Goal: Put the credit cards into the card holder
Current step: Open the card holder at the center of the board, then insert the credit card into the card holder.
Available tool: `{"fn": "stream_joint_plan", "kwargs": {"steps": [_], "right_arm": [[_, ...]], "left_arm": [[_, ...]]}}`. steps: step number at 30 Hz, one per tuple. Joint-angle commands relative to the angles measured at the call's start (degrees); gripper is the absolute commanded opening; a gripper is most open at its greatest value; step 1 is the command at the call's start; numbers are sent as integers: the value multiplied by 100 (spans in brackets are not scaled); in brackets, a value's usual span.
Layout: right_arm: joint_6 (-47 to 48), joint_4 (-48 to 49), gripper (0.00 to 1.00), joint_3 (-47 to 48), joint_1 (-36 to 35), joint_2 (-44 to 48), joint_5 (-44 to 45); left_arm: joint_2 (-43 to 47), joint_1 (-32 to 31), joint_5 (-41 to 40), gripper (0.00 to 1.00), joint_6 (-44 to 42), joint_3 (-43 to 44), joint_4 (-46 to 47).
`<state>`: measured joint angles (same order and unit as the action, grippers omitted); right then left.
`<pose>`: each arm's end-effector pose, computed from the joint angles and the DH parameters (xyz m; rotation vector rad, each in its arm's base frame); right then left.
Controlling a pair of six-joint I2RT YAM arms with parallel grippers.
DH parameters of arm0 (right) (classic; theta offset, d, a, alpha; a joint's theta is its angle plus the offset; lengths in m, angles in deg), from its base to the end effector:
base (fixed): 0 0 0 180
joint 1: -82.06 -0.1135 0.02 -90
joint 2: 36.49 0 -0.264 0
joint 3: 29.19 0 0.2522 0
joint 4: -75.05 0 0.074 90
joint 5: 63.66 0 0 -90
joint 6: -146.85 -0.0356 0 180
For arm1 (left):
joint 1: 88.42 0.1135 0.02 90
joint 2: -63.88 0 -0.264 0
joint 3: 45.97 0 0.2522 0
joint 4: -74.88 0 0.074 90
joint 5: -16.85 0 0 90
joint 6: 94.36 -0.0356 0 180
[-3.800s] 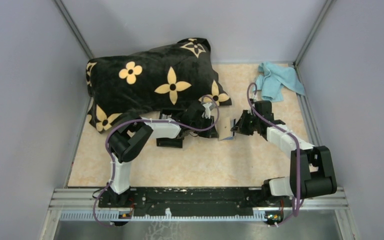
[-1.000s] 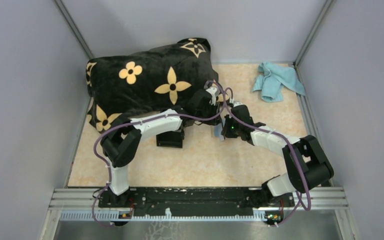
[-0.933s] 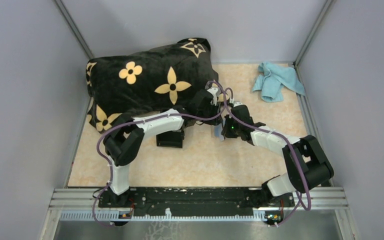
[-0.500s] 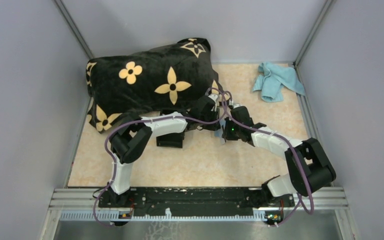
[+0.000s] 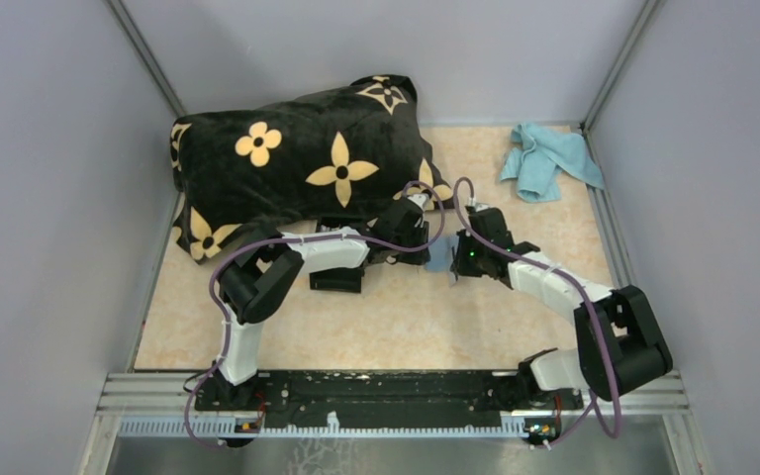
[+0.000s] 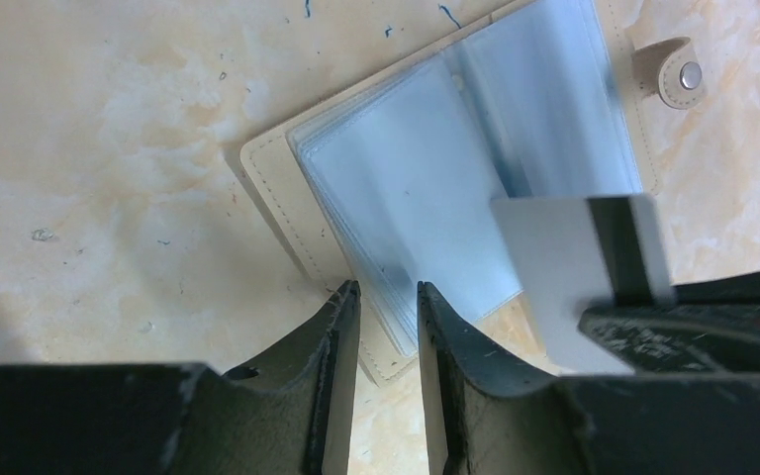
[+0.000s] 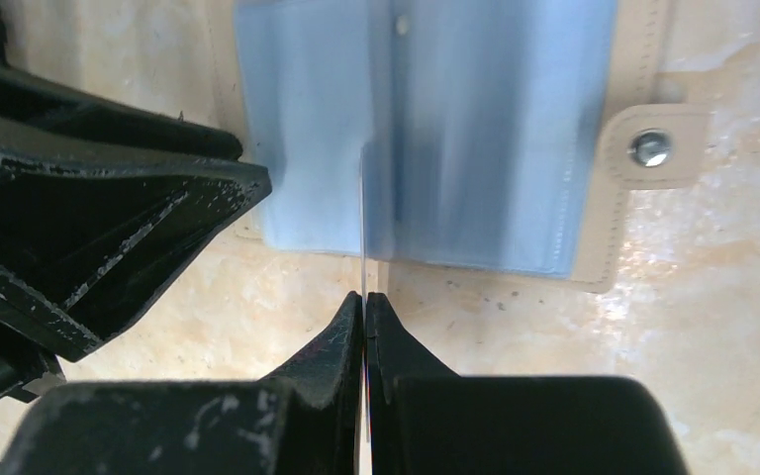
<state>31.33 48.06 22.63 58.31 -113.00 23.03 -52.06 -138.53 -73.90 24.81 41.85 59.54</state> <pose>0.2330 0.1048 0.1789 0.0136 2.5230 0.4317 0.2809 -0.3354 0.1566 0.4346 2.3896 -0.6541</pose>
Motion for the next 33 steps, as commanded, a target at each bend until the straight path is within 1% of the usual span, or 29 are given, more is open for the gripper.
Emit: {"fn": "stream_joint_plan", "kwargs": {"steps": [1,8,18,33], "right_arm": [[23,278,0,184,385,308,-428],[-29,551,0,161,707,246,-803],[-245,1316,0,-24,979,-94,-1368],[-321,1821,0,-145,1149,-540,-1545]], "left_arm": [[-25,-28,-166,35,42,-96,9],[-43,-26,-312,34,7,-81,-110],[-83,-32,-485,35,-126,21,-350],[-98,-20,-809,38,-311,209,-685]]}}
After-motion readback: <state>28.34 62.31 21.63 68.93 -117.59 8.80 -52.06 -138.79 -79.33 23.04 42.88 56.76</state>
